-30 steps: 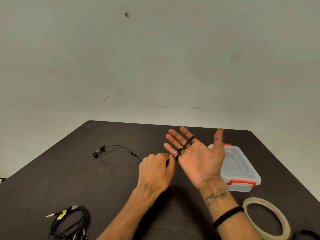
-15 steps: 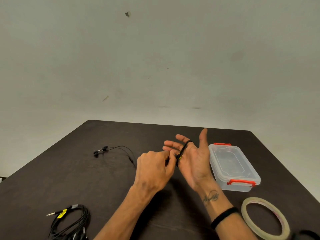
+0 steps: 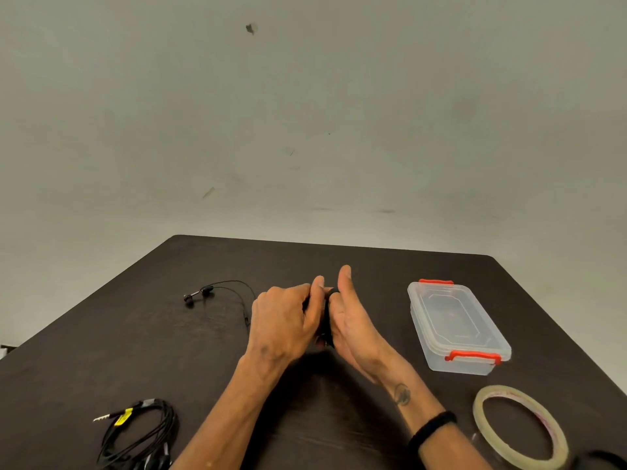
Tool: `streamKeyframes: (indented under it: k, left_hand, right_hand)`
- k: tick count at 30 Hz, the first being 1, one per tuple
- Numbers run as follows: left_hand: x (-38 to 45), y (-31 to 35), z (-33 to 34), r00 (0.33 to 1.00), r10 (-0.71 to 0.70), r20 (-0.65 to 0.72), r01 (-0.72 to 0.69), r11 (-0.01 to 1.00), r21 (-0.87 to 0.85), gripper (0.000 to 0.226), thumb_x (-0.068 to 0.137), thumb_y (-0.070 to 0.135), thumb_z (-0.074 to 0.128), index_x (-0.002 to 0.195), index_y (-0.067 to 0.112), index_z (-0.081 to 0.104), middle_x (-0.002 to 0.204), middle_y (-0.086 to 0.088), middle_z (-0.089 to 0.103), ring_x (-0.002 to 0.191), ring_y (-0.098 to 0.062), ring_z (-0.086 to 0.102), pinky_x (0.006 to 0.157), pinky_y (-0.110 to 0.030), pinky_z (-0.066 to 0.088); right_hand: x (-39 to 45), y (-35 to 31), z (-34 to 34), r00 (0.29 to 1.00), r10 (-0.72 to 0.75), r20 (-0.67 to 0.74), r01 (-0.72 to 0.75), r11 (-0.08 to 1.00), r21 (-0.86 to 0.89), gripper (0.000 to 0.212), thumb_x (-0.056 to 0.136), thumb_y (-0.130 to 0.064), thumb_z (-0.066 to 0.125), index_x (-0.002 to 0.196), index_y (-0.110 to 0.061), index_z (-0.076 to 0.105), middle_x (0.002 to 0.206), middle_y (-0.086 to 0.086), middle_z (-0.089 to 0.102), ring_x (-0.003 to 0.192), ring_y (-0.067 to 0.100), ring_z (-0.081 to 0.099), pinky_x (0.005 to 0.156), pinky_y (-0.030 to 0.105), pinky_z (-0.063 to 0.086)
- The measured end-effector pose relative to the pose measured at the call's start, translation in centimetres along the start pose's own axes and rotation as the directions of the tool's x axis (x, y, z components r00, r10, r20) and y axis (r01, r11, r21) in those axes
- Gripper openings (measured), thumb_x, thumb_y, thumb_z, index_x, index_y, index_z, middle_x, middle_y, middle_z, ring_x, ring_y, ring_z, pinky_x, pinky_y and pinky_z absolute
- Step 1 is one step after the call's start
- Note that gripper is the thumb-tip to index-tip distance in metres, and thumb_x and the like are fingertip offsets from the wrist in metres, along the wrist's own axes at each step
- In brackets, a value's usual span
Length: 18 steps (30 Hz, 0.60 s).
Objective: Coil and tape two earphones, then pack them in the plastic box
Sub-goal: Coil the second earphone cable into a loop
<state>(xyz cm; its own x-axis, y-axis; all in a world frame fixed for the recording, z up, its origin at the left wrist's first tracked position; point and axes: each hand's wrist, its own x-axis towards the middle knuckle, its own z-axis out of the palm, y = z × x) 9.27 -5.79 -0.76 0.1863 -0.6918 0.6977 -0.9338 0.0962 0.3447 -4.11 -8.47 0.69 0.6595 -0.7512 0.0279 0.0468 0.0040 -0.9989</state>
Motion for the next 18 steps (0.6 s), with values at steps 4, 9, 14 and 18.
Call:
streamKeyframes:
  k: [4,9,14,18]
  left_hand:
    - [-0.1,0.0,-0.1,0.996,0.073,-0.046,-0.078,0.992,-0.099,0.068,0.109,0.056,0.03,0.059,0.021,0.057,0.043,0.007,0.053,0.039,-0.013,0.054,0.047,-0.038,0.049]
    - [0.0,0.2,-1.0,0.973,0.177,-0.147,-0.198,0.969,-0.145,0.058,0.11,0.042,0.041,0.057,0.021,0.05,0.042,0.01,0.045,0.036,-0.009,0.046,0.04,-0.028,0.04]
    - [0.2,0.0,-1.0,0.966,0.14,-0.219,-0.182,0.965,-0.187,0.057,0.11,0.037,0.043,0.055,0.021,0.041,0.043,0.009,0.037,0.035,-0.013,0.035,0.039,-0.027,0.029]
    - [0.4,-0.5,-1.0,0.979,-0.013,-0.203,-0.055,0.943,-0.327,0.066,0.111,0.043,0.04,0.053,0.011,0.048,0.042,0.002,0.045,0.036,-0.021,0.044,0.041,-0.044,0.036]
  right_hand:
    - [0.0,0.3,-0.3,0.994,0.041,0.106,-0.034,0.997,-0.067,0.121,0.087,-0.085,-0.002,0.132,0.012,0.053,0.108,0.024,0.058,0.082,0.031,0.05,0.065,0.032,0.039]
    - [-0.2,0.4,-0.7,0.961,0.133,0.243,-0.13,0.991,-0.03,0.126,0.078,-0.095,0.001,0.139,0.003,0.053,0.099,0.026,0.062,0.069,0.02,0.053,0.063,0.033,0.038]
    - [-0.4,0.8,-0.9,0.863,0.267,0.428,-0.282,0.959,-0.031,0.131,0.07,-0.103,0.005,0.15,-0.01,0.049,0.102,0.029,0.064,0.074,0.022,0.056,0.064,0.031,0.038]
    - [-0.7,0.2,-1.5,0.764,0.335,0.551,-0.361,0.93,-0.065,0.131,0.069,-0.105,0.007,0.141,-0.006,0.054,0.102,0.024,0.067,0.077,0.021,0.057,0.063,0.028,0.039]
